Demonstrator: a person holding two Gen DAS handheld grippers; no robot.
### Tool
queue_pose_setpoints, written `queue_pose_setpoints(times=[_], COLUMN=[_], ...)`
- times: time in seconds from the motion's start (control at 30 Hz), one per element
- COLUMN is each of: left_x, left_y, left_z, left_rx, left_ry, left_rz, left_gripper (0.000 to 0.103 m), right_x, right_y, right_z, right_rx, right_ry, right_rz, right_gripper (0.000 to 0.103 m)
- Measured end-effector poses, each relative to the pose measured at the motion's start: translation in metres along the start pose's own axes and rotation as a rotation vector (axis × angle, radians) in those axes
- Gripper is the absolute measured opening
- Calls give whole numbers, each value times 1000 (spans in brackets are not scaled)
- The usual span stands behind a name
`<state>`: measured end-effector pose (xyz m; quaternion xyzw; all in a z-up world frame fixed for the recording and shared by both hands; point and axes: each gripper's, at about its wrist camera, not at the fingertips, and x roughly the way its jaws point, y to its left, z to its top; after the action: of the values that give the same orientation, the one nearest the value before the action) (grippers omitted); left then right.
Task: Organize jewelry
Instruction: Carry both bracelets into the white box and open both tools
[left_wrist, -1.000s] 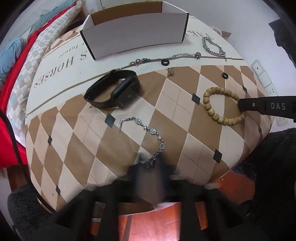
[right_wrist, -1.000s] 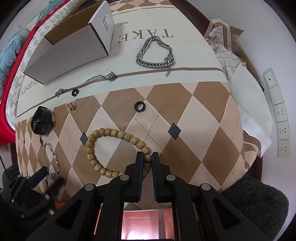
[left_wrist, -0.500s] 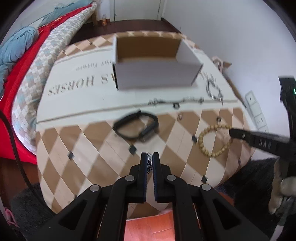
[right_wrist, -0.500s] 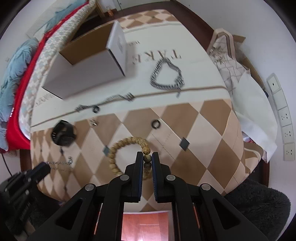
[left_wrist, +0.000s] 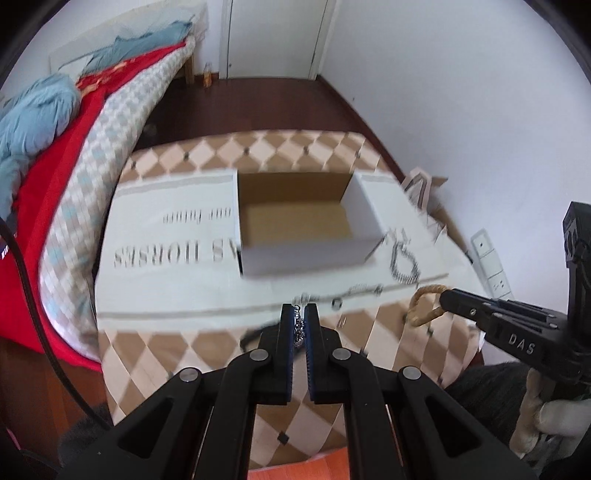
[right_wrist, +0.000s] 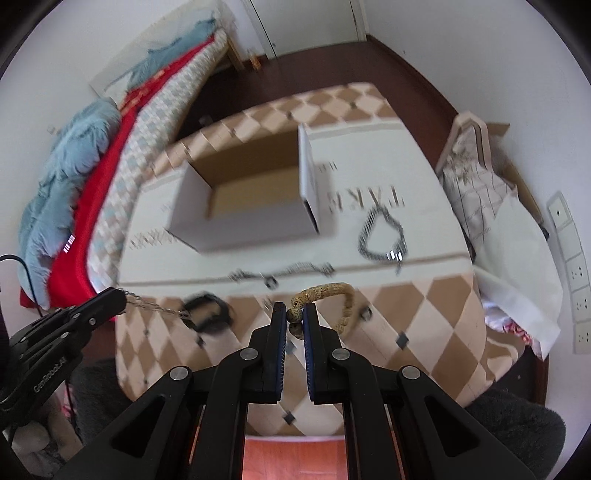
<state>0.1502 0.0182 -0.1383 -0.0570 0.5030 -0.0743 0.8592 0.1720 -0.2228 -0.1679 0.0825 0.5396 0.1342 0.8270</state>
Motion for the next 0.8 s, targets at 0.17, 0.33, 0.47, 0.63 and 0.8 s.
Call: queue_pose_setpoints(times=[0.17, 0.33, 0.47, 0.63, 0.8], left_x=[-17, -8, 21, 84, 126], left_y=[-2, 5, 15, 33, 45], left_z=[47, 91, 117, 130, 130], left_rx=[25, 25, 8, -43, -94], left_ry=[-66, -86, -38, 86, 178], left_rz=[-18, -36, -81, -134, -165], left_gripper=[3, 3, 3, 3, 3], right_x=[-15, -10, 12, 59, 97], right_y=[14, 24, 28, 29, 28], right_z=[36, 78, 109, 139, 155], right_rx=[-14, -14, -28, -42, -37], right_ry=[-60, -75, -52, 22, 90], right_rz=[30, 53, 46, 36, 52], right_gripper=[9, 9, 9, 9, 9])
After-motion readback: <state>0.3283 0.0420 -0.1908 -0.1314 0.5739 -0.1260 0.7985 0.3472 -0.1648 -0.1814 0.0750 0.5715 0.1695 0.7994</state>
